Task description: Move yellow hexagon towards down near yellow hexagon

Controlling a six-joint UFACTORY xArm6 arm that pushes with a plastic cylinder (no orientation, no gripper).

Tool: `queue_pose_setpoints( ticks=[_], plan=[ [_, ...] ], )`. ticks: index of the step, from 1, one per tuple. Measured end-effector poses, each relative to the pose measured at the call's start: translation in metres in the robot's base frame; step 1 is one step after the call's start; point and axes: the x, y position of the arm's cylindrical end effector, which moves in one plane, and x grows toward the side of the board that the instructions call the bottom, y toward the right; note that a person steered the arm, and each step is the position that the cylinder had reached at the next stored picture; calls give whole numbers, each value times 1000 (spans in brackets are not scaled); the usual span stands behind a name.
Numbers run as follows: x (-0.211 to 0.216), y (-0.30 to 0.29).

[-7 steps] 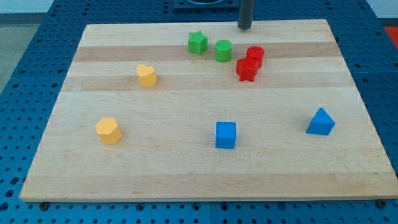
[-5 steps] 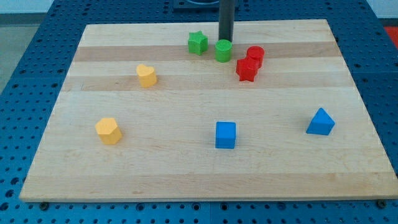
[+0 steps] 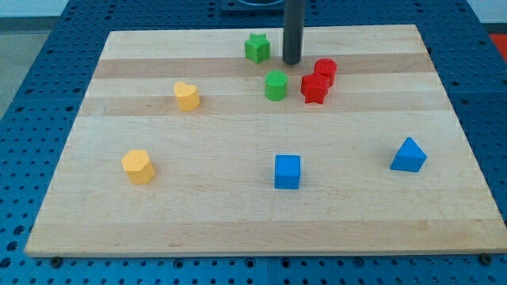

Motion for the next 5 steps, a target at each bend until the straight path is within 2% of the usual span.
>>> queue_pose_setpoints(
  ticks=[2, 4, 5],
  plan=[
    [76, -80],
    [93, -86],
    [106, -63]
  ],
)
